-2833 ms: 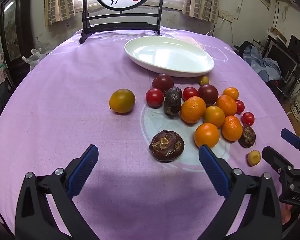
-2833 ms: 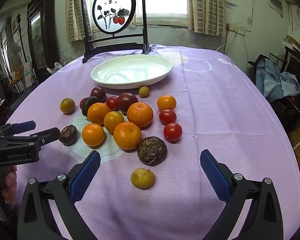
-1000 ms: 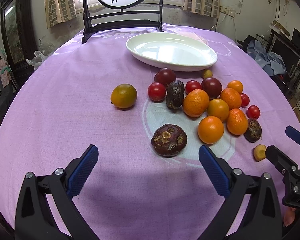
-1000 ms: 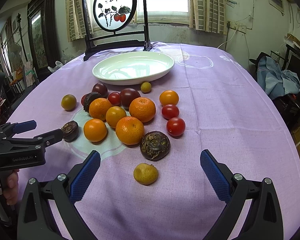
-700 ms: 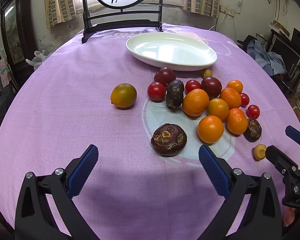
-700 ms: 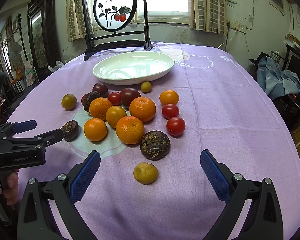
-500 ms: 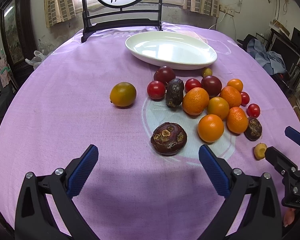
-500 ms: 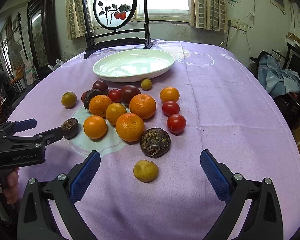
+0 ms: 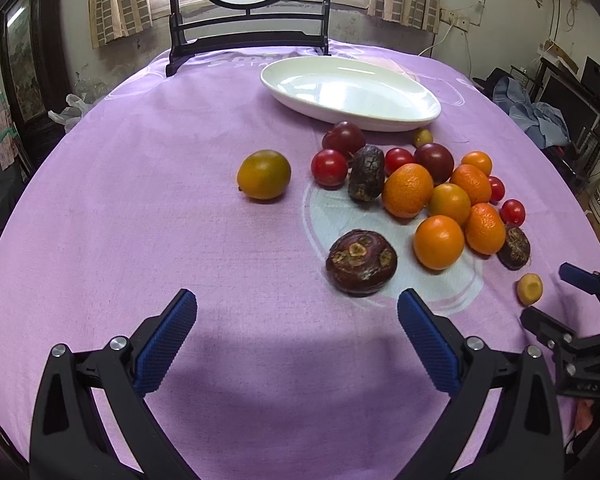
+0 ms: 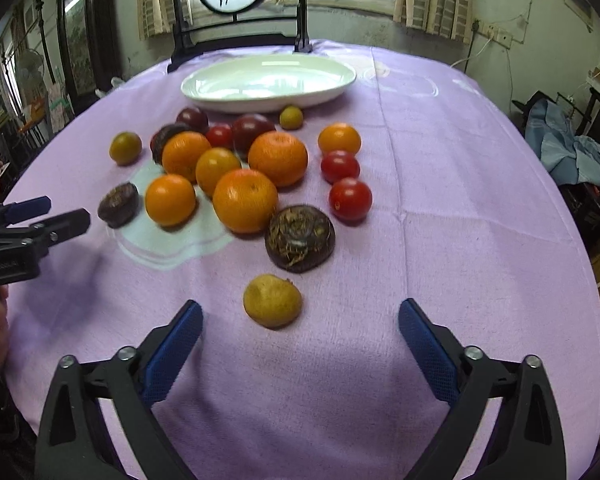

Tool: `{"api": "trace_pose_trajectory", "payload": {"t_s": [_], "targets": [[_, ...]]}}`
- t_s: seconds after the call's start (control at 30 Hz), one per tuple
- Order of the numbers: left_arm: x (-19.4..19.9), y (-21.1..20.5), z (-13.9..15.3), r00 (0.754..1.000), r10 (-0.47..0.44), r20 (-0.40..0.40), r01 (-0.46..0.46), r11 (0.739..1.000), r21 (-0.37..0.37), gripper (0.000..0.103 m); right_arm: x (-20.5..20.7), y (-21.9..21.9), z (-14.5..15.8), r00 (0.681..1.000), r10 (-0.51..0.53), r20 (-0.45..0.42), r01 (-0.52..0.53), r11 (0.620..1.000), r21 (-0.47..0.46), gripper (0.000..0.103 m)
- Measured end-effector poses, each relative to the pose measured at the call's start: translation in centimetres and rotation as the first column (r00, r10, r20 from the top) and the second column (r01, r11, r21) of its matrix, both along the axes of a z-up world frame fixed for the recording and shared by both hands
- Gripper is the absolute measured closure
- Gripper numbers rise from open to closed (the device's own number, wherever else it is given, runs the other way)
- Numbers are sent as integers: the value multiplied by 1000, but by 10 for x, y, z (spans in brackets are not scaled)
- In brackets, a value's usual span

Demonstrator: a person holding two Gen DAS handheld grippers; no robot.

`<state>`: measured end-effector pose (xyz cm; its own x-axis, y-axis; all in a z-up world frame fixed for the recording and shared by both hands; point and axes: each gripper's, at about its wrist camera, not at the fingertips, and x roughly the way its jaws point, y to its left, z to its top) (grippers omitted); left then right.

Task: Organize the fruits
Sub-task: 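Grasp the dark brown wrinkled fruit with the left gripper while the right grasps a small yellow fruit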

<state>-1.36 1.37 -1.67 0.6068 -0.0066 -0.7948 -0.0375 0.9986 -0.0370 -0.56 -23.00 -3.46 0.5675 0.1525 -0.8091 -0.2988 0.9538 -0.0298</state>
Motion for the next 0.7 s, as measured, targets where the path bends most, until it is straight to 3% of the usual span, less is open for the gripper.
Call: {"api": "trace_pose_trajectory", "payload": {"t_s": [0.07, 0.13, 0.2, 0.23, 0.27, 0.4, 0.63, 0.7], "targets": [[-2, 3, -1, 1000, -9, -4, 9, 1000, -9, 4, 5, 2, -6, 999, 10, -37, -10, 1000, 8, 31], [-1, 5, -2, 1000, -16, -5, 16, 1000, -9, 4, 6, 6, -6, 1000, 11, -24, -11, 1000, -8, 37], [-1, 9, -2, 1000, -17, -7, 17, 1000, -15, 4, 6, 9, -5, 1000, 18, -15, -18, 1000, -4, 56], [-1, 12, -2, 1000, -17, -9, 17, 1000, -22, 4, 6, 10, -4, 1000, 11, -8, -11, 1000, -14, 61], [-1, 13, -2, 1000, -16, -10, 16, 999, -28, 5, 6, 10, -2, 1000, 11, -2, -11, 1000, -16, 75], [1, 12, -1, 1000, -26, 0, 26, 999, -27, 5, 0, 2, 4, 999, 33, 5, -34, 998, 44, 74], [23, -22, -9, 994, -100, -51, 100, 995, 3, 4, -12, -8, 8, 997, 66, 25, -68, 994, 88, 74], [30, -32, -14, 991, -118, -64, 120, 993, 18, 15, -12, -12, 9, 997, 67, 31, -69, 993, 99, 74]]}}
